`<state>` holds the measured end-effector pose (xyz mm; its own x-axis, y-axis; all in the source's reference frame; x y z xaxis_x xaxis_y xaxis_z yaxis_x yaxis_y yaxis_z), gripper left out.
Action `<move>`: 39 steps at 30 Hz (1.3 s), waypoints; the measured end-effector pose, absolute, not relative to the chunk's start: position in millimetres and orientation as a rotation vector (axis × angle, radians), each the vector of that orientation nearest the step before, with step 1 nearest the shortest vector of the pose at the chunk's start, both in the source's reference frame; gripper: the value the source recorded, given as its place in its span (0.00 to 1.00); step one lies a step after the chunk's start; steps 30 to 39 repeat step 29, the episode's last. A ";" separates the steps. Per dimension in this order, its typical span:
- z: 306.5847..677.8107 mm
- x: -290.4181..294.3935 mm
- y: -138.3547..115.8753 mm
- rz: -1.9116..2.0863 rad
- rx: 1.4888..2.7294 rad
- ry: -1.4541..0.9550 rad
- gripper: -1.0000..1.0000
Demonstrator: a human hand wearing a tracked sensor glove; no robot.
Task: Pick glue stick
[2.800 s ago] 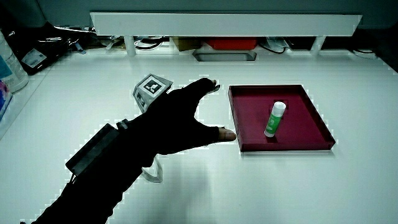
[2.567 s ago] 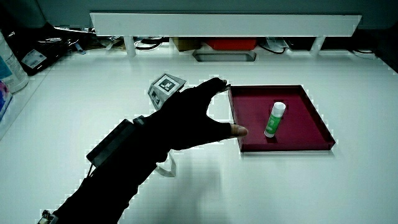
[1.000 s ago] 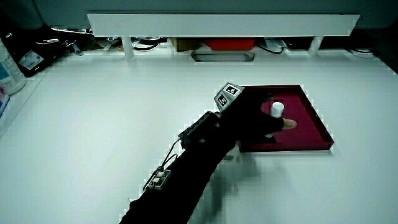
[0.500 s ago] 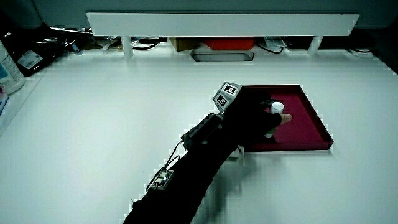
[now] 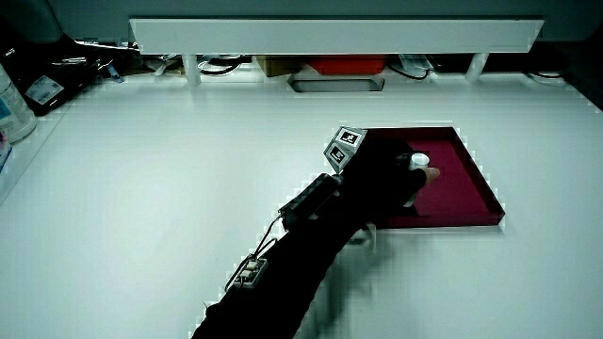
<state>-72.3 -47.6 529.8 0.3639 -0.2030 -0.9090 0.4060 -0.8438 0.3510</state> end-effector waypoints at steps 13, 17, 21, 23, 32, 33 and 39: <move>490.9 -86.4 -54.6 -1.605 2.074 0.268 1.00; 471.0 -100.2 -57.0 -1.638 2.069 0.282 1.00; 449.5 -115.1 -58.3 -1.626 2.101 0.269 1.00; 437.8 -123.6 -56.2 -1.562 2.142 0.213 1.00; 416.8 -143.6 -47.3 -1.624 2.149 0.233 1.00; 416.8 -143.6 -47.3 -1.624 2.149 0.233 1.00; 416.8 -143.6 -47.3 -1.624 2.149 0.233 1.00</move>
